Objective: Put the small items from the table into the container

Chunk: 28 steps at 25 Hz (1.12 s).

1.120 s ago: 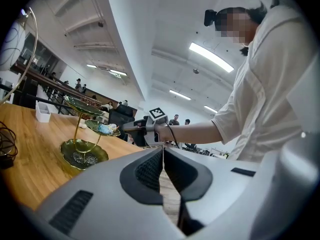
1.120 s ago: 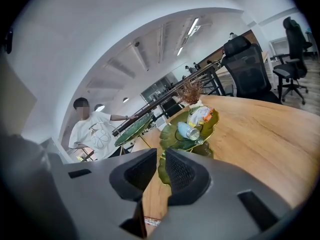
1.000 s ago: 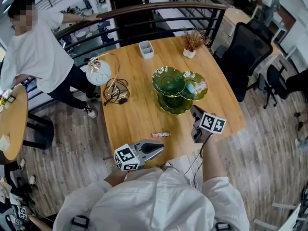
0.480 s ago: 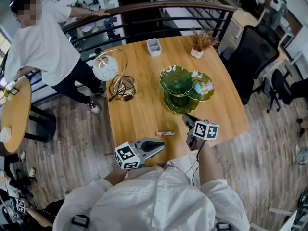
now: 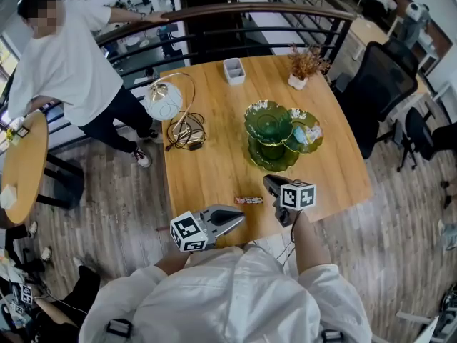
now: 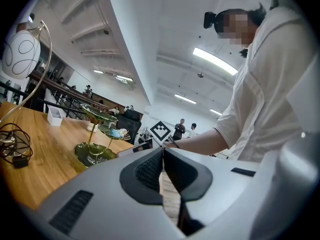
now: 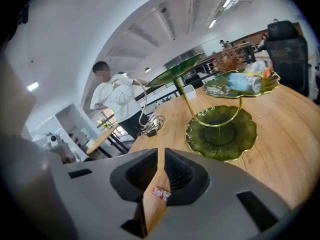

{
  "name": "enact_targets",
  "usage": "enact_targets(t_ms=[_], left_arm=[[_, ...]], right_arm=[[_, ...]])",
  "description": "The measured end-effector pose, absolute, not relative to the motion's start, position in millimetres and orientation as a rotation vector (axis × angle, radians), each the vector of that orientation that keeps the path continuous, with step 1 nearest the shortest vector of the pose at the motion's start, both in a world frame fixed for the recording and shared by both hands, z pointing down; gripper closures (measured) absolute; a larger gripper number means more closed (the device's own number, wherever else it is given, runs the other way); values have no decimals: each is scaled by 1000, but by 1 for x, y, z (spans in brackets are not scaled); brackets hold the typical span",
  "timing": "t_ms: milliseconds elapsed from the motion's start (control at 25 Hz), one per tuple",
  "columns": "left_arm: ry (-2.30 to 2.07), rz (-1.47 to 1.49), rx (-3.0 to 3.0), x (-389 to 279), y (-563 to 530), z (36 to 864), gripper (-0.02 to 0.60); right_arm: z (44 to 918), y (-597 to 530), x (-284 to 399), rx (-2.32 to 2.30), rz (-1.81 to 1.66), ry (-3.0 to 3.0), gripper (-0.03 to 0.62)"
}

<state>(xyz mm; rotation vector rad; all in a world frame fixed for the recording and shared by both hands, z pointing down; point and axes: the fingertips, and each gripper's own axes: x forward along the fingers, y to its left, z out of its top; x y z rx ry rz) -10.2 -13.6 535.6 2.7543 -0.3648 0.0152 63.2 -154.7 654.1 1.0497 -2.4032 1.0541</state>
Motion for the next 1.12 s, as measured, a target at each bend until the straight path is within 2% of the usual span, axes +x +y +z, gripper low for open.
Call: enact_targets(t_ms=[360, 560, 880, 1120], left_arm=[[-362, 3, 2759, -21, -19, 534, 572], [-367, -3, 2763, -29, -22, 532, 572], [-390, -9, 2752, -46, -27, 535, 572], [-388, -14, 2742, -53, -31, 538, 572]], right_arm=[[687, -122, 16, 649, 532, -2308, 544], [706, -110, -2, 487, 412, -2233, 469], [748, -83, -19, 178, 222, -2044, 417], [773, -74, -23, 63, 144, -1906, 405]])
